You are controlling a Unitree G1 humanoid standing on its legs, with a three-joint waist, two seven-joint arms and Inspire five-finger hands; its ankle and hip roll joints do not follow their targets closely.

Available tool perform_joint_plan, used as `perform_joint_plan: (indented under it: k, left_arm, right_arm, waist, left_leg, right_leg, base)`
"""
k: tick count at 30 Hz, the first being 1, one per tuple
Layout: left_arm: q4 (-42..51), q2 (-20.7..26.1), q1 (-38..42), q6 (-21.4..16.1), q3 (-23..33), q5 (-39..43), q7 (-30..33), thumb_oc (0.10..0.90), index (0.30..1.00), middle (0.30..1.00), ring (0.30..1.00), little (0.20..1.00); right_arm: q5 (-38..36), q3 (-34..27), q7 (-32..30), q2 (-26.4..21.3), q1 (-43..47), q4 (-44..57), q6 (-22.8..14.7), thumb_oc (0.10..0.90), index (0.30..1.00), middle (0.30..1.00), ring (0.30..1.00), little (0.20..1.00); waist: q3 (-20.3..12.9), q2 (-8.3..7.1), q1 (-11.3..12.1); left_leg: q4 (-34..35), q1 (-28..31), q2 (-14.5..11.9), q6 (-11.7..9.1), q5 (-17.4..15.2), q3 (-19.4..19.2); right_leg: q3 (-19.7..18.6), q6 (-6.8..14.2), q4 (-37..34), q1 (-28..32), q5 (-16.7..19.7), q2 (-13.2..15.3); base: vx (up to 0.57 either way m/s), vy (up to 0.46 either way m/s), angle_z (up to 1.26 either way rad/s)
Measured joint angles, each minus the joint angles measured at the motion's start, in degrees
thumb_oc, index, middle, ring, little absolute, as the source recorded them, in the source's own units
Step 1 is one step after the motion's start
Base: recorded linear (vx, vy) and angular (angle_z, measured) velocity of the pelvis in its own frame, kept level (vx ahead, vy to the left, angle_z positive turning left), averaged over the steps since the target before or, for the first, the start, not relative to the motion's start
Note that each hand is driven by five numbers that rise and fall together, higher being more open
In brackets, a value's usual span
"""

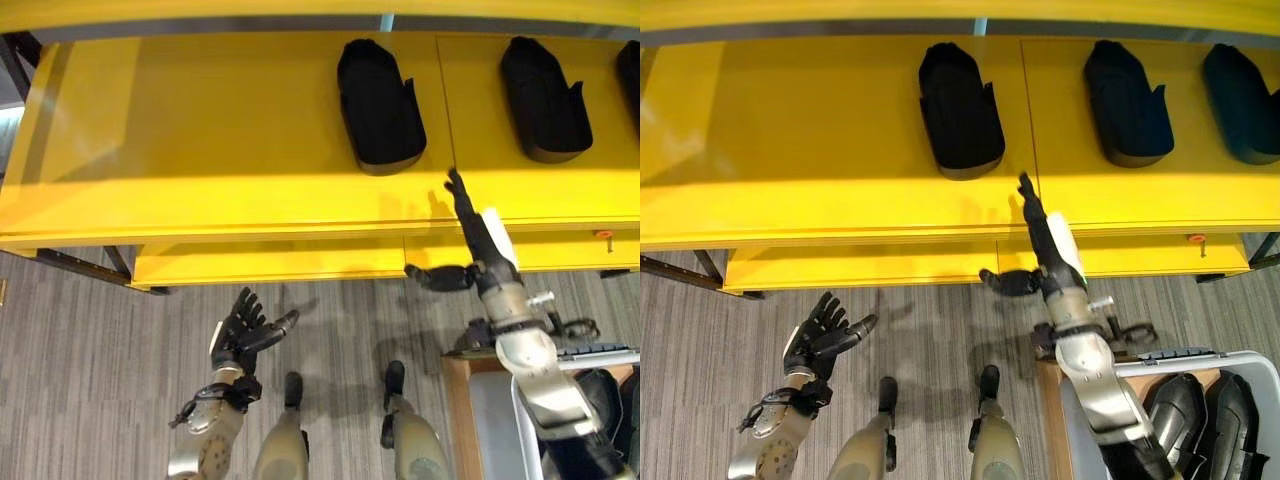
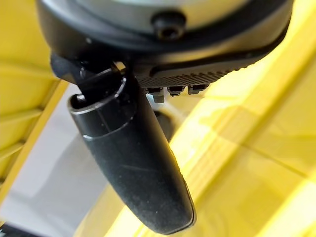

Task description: Move parts from the plastic box to the shelf.

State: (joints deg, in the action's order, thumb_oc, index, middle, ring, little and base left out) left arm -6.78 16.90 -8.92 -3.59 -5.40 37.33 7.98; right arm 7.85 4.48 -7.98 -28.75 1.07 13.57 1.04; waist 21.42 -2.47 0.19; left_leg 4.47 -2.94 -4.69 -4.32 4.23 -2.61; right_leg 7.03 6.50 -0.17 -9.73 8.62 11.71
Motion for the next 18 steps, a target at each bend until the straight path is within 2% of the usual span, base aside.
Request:
perform_joint_plan:
  k: [2,3,7,11,12,13,14,15,16,17,18]
  left_arm:
    - [-0.78,-0.32,-1.76,0.02,0.55,-1.55,-1.33,0.9,1.0,1.0,1.0,1.0]
    - [-0.79,-0.39,-3.37,-0.13,1.65,-2.15,-1.54,0.9,1.0,1.0,1.0,1.0]
    - [-4.32,-0.18,-3.84,-0.52,2.21,-2.26,-1.35,0.9,1.0,1.0,1.0,1.0]
    - [-4.88,1.1,-3.88,-0.49,0.19,-4.53,-1.37,0.9,1.0,1.0,1.0,1.0]
    - [-4.9,2.68,-3.94,-0.51,-0.4,-4.55,-1.32,0.9,1.0,1.0,1.0,1.0]
    - [-5.03,3.65,-3.85,-0.52,-0.38,-4.55,-1.1,0.9,1.0,1.0,1.0,1.0]
    - [-4.94,5.12,-4.35,-0.59,0.14,-4.56,-0.63,0.9,1.0,1.0,1.0,1.0]
    - [-6.76,5.75,-3.89,-0.53,0.55,-4.83,-1.1,0.9,1.0,1.0,1.0,1.0]
    - [-9.09,4.56,-2.39,0.01,0.5,-4.97,-1.08,0.9,1.0,1.0,1.0,1.0]
    - [-8.87,2.66,-2.01,-0.25,1.6,-4.94,-0.84,0.9,1.0,1.0,1.0,1.0]
    - [-7.91,1.68,-1.9,-0.93,1.76,-4.95,-0.6,0.9,1.0,1.0,1.0,1.0]
  right_arm:
    - [0.5,-5.36,0.47,1.71,-8.08,0.14,-3.27,0.9,1.0,1.0,1.0,1.0]
    - [0.4,-7.2,0.44,3.71,-11.99,-0.15,-3.22,0.9,1.0,1.0,1.0,1.0]
    - [0.39,-4.98,0.53,4.0,-11.91,-0.58,-3.21,0.9,1.0,1.0,1.0,1.0]
    - [0.38,-1.39,0.89,4.31,-9.3,-0.6,-4.09,0.9,1.0,1.0,1.0,1.0]
    - [0.37,0.22,1.51,4.77,-8.3,-0.61,-4.58,0.9,1.0,1.0,1.0,1.0]
    - [0.15,1.68,1.55,5.93,-7.1,-0.84,-4.71,0.9,1.0,1.0,1.0,1.0]
    - [-0.21,4.05,1.61,6.92,-3.53,-1.73,-4.48,0.9,1.0,1.0,1.0,1.0]
    - [-0.24,6.13,2.02,7.26,-0.08,-3.61,-5.85,0.9,1.0,1.0,1.0,1.0]
    - [-1.36,6.19,2.32,6.97,-0.21,-4.03,-6.02,0.9,1.0,1.0,1.0,1.0]
    - [-2.46,6.1,2.21,6.52,-0.28,-4.9,-5.99,0.9,1.0,1.0,1.0,1.0]
    - [-3.6,5.81,2.21,6.06,-0.36,-5.41,-5.83,0.9,1.0,1.0,1.0,1.0]
  waist:
    - [-3.31,0.25,-0.12]
    - [-5.17,-0.14,-0.15]
    - [-7.0,-1.04,-1.63]
    - [-8.45,-2.93,-1.47]
    - [-9.22,-4.4,-1.41]
    - [-9.18,-5.31,-1.54]
    - [-8.97,-5.45,-1.0]
    - [-8.4,-4.63,0.14]
    - [-7.95,-3.14,-0.55]
    - [-8.13,-2.17,-0.39]
    - [-7.98,-0.54,0.41]
  left_leg:
    - [-0.12,0.35,0.93,0.81,-0.72,0.25]
    - [-0.14,1.22,1.33,1.2,-1.0,0.27]
    - [-2.42,1.05,4.11,2.63,-2.33,-0.16]
    - [-3.61,0.54,6.86,3.89,-2.62,-0.85]
    - [-4.39,-0.39,7.56,4.55,-2.71,-1.81]
    - [-4.94,-0.46,8.34,4.14,-2.3,-2.81]
    - [-9.05,-3.55,6.42,6.39,-3.75,-5.46]
    - [-7.8,-2.17,3.87,5.95,-4.15,-9.47]
    - [-7.2,-1.79,3.15,6.74,-3.74,-9.88]
    - [-6.43,-1.04,1.84,6.93,-3.06,-10.49]
    - [-6.0,-0.87,0.01,7.23,-2.64,-11.42]
  right_leg:
    - [0.45,0.55,0.01,0.82,-0.3,0.93]
    - [0.84,0.83,-0.01,1.83,-0.56,1.6]
    - [-0.14,1.42,0.28,2.12,-0.33,3.97]
    - [-1.87,2.02,1.12,1.07,-0.57,6.74]
    - [-2.57,3.22,1.85,-0.2,1.22,7.38]
    - [-1.87,4.02,2.19,-1.4,3.52,6.93]
    - [2.0,0.97,2.7,-4.88,8.71,5.48]
    - [8.21,1.27,1.65,-6.37,15.08,4.26]
    - [12.99,0.95,3.35,-5.34,12.4,4.62]
    - [16.87,-1.11,9.6,-5.19,6.21,4.92]
    - [17.66,-1.56,17.74,-5.32,1.08,4.88]
  base:
    - [0.0,0.239,0.11]
    - [-0.04,0.226,0.16]
    - [-0.05,0.181,-0.02]
    - [-0.09,0.158,-0.04]
    - [-0.19,0.179,-0.25]
    - [-0.19,0.177,-0.84]
    - [-0.08,0.097,-1.58]
    - [-0.12,0.118,-1.53]
    - [-0.14,0.099,-1.02]
    - [-0.13,0.052,-0.41]
    - [-0.12,0.025,-0.47]
